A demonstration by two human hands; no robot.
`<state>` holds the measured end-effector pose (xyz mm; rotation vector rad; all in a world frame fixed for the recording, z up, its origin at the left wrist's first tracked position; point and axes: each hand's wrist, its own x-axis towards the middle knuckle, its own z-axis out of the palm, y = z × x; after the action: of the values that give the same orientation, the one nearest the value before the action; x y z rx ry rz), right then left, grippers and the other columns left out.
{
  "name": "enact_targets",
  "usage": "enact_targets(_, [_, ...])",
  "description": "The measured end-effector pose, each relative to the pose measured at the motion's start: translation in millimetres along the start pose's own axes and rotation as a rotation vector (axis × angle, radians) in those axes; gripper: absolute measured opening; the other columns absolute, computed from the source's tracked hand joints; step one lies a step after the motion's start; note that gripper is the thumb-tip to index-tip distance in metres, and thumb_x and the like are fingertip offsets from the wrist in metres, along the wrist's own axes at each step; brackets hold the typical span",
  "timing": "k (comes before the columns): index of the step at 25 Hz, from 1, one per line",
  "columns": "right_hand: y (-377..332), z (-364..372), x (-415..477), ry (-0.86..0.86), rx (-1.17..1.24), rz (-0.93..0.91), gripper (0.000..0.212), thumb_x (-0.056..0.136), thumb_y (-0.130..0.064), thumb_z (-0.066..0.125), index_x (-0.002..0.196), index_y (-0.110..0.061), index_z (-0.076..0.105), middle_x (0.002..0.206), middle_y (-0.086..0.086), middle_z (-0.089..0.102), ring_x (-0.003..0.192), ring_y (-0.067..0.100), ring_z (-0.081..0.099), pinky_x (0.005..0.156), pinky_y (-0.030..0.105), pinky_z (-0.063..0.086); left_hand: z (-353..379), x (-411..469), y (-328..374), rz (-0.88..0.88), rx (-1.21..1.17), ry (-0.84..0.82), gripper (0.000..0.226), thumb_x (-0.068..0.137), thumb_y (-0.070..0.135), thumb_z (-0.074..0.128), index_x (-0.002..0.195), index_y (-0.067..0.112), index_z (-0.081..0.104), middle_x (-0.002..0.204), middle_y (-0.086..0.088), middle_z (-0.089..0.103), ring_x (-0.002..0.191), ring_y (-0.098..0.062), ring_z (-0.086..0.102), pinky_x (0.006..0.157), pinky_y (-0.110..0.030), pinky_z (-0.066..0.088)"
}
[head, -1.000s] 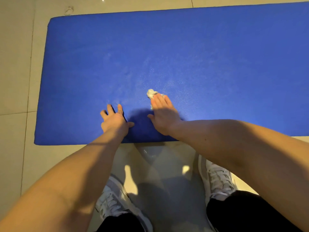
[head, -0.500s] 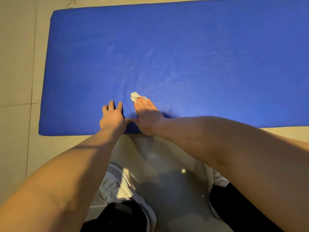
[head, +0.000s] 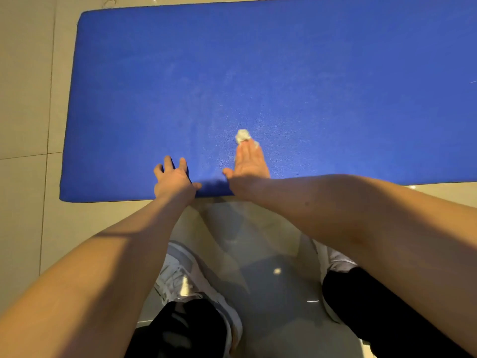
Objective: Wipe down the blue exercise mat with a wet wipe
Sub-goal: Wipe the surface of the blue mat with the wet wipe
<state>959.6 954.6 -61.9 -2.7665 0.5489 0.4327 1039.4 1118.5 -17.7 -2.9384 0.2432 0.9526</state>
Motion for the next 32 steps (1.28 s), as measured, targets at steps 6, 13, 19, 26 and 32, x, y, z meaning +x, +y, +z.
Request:
enact_targets(6, [-27,9,-27,-0.038,0.048,-0.347,0.085,0.092,-0.043,0.055,0.155,-0.002,0.015,0.165,0.007,0.007,0.154,0.023,-0.001,0.124,0.040,0.004,-1,-3,-4,0.001,0.072,-0.010,0.082,0.091,0.046,0.065,0.157,0.034,0.017,0.164,0.007,0.000,0.149,-0.027,0.003,0.066,-0.037,0.040])
enact_targets(13, [47,-11,-30,-0.106,-0.238,0.015,0.081,0.101,-0.055,0.025,0.157,-0.002,-0.001,0.166,0.012,-0.008,0.152,0.028,-0.012,0.124,0.045,-0.006,1,-2,-2,0.002,0.124,-0.006,0.082,0.095,0.045,0.062,0.158,0.034,0.011,0.165,0.005,-0.004,0.149,-0.028,0.002,0.060,-0.035,0.038])
enact_targets(19, [-22,23,-48,-0.058,-0.032,-0.137,0.085,0.095,-0.050,0.045,0.154,0.004,0.015,0.165,0.015,0.004,0.153,0.030,-0.005,0.123,0.046,0.004,2,-4,-6,0.039,0.097,0.000,0.086,0.094,0.043,0.064,0.159,0.031,0.009,0.166,0.004,-0.006,0.151,-0.030,-0.001,0.073,-0.039,0.041])
enact_targets(26, [8,6,-57,-0.105,-0.198,-0.358,0.071,0.098,-0.049,0.039,0.150,-0.003,0.026,0.159,0.011,0.021,0.150,0.031,0.009,0.123,0.045,0.007,5,-9,-11,0.059,0.120,0.023,0.087,0.096,0.044,0.064,0.160,0.031,0.007,0.167,0.002,-0.006,0.152,-0.030,0.000,0.082,-0.041,0.043])
enact_targets(32, [60,-21,-80,-0.098,-0.540,-0.226,0.064,0.103,-0.040,0.023,0.152,0.002,0.024,0.157,0.019,0.026,0.147,0.037,0.014,0.120,0.046,0.017,9,-13,-17,0.084,0.108,0.048,0.081,0.099,0.047,0.058,0.160,0.031,0.008,0.168,0.004,-0.004,0.154,-0.026,-0.003,0.093,-0.046,0.048])
